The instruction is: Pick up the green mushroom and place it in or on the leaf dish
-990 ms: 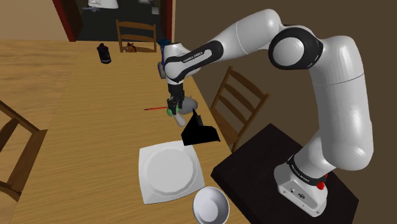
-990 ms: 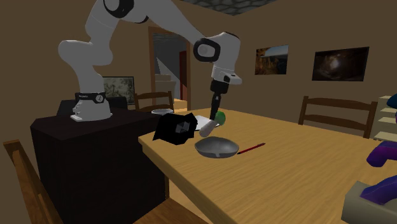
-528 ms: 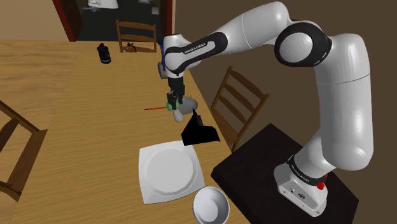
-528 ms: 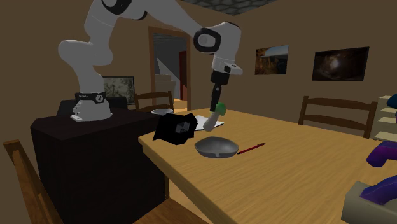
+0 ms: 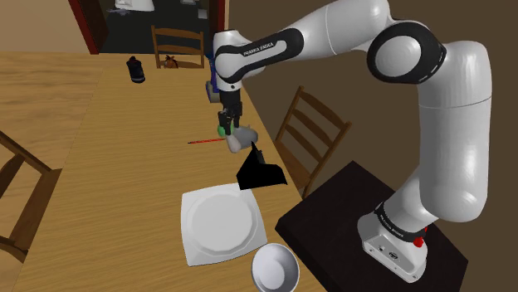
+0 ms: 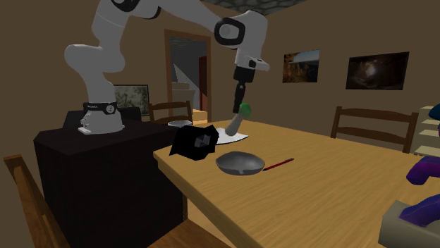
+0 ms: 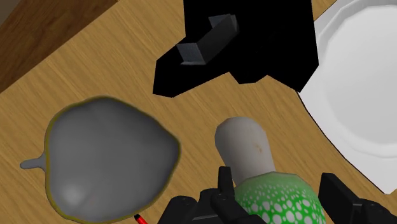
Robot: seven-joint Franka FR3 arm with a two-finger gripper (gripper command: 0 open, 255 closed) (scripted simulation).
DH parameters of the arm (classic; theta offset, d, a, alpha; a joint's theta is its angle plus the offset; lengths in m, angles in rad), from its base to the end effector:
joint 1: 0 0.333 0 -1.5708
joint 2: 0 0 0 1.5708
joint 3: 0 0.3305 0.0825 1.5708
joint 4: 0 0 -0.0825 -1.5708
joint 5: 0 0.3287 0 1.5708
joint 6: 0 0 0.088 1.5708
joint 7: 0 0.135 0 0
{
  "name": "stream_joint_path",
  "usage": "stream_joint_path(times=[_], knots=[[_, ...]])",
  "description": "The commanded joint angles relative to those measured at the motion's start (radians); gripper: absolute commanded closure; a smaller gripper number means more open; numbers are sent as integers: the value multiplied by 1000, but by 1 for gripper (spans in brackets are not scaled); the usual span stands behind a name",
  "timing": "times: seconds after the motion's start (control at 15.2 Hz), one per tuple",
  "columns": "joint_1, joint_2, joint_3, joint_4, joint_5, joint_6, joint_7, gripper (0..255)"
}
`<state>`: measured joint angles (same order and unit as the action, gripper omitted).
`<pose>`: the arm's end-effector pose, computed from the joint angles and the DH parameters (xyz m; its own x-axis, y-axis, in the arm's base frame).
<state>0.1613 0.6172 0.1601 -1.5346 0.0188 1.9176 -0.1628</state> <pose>0.6048 0.1875 0.2958 0.8715 0.4454 -0.2054 0.4234 -0.8945 -0.1431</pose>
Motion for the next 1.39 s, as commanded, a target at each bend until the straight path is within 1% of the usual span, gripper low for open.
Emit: stream_joint_path(times=[0.0, 0.2, 0.46, 0.73, 0.99, 1.06, 1.32], knots=[[0, -15, 1, 6, 2, -20, 2, 255], [-1, -31, 3, 17, 3, -48, 3, 255], [-53, -16, -19, 82, -4, -103, -66, 255], [-102, 17, -41, 174, -12, -167, -133, 255], [-149, 72, -61, 301, -20, -244, -198, 255], [-155, 80, -64, 319, -21, -254, -205, 255], [-155, 93, -64, 288, -22, -209, -207, 255]])
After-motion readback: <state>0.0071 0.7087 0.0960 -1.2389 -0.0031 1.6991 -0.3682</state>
